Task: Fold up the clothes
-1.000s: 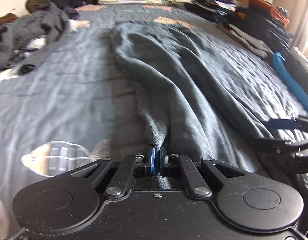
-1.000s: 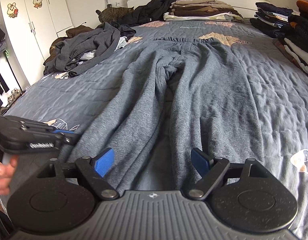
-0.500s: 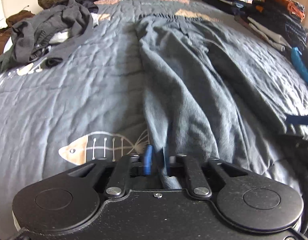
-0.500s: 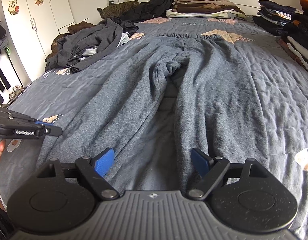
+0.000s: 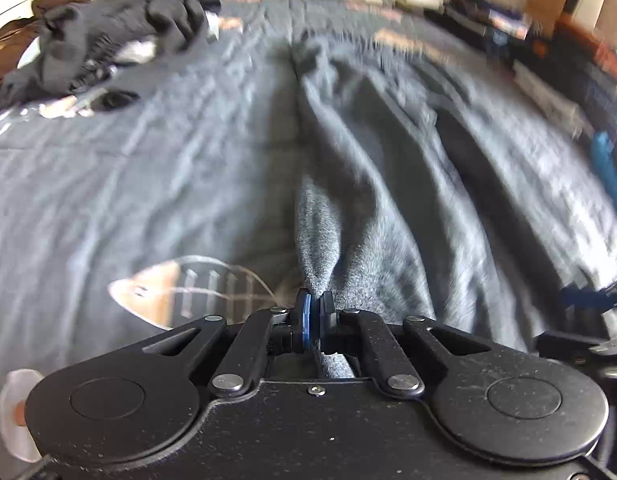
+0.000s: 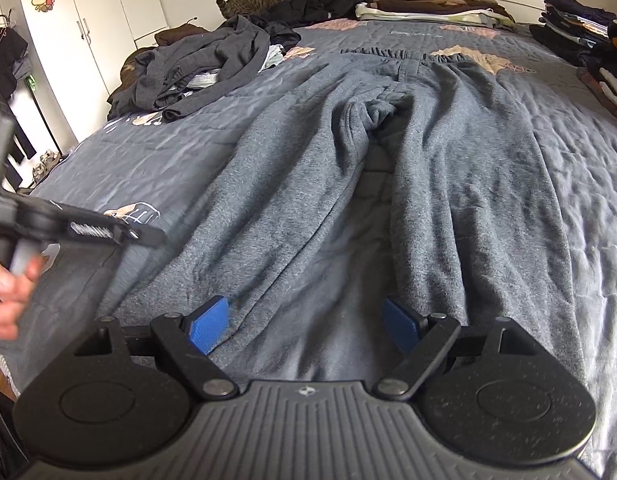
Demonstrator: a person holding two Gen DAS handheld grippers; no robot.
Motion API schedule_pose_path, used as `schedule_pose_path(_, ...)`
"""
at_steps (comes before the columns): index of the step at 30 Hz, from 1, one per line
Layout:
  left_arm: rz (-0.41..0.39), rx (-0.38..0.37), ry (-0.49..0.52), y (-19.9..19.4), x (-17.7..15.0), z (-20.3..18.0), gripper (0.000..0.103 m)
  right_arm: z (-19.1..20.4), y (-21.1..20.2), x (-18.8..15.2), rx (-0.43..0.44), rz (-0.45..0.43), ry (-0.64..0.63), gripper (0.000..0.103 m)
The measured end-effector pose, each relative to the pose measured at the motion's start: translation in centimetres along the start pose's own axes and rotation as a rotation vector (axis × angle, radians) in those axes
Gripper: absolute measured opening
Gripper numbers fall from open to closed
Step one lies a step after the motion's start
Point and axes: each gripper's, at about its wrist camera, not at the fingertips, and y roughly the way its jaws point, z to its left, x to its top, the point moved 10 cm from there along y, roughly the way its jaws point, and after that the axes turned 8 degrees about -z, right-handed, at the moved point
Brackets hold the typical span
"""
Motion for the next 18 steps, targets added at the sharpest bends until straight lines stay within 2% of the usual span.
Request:
schedule_pose_path(4, 0.012, 0.090, 0.003, -0.7, -0.6, 2.3, 0.004, -0.5, -0.2, -0.1, -0.005, 0.002, 0.015, 0.084)
schedule_pose_path(8, 0.086, 0.109, 0.046, 0.4, -2.1, 2.0, 0.006, -0.8, -0.3, -0.3, -0.011, 0.005, 0.019, 0.084)
schedule_pose_path(9, 0.106, 0.106, 0.062, 0.6, -2.5, 1.8, 0.010, -0.7, -0.3, -0.3, -0.009, 0.007, 0.017, 0.084)
schedule_pose_path(11, 0.114, 0.089, 0.072, 0.5, -2.9, 1.5, 0.023, -0.5, -0.3, -0.5, -0.007, 0.012, 0.012, 0.084)
schedule_pose_path(13, 0.083, 0.070, 0.063, -0.3, -2.8, 1.3, 0.053, -0.1, -0.3, -0.6, 0.005, 0.019, 0.008, 0.084)
schedule_pose_path(14, 0.067, 0.064, 0.056, -0.8, -2.9, 1.4, 0.059, 0.1, -0.4, -0.8, 0.016, 0.022, 0.009, 0.084)
schedule_pose_path(15, 0.053, 0.062, 0.054, -1.2, -3.0, 1.3, 0.063, 0.4, -0.5, -1.0, 0.031, 0.026, 0.014, 0.084)
schedule_pose_path(18, 0.047, 0.066, 0.038, -1.7, -4.0, 1.3, 0.063, 1.4, -0.9, -1.9, 0.087, 0.044, 0.030, 0.084)
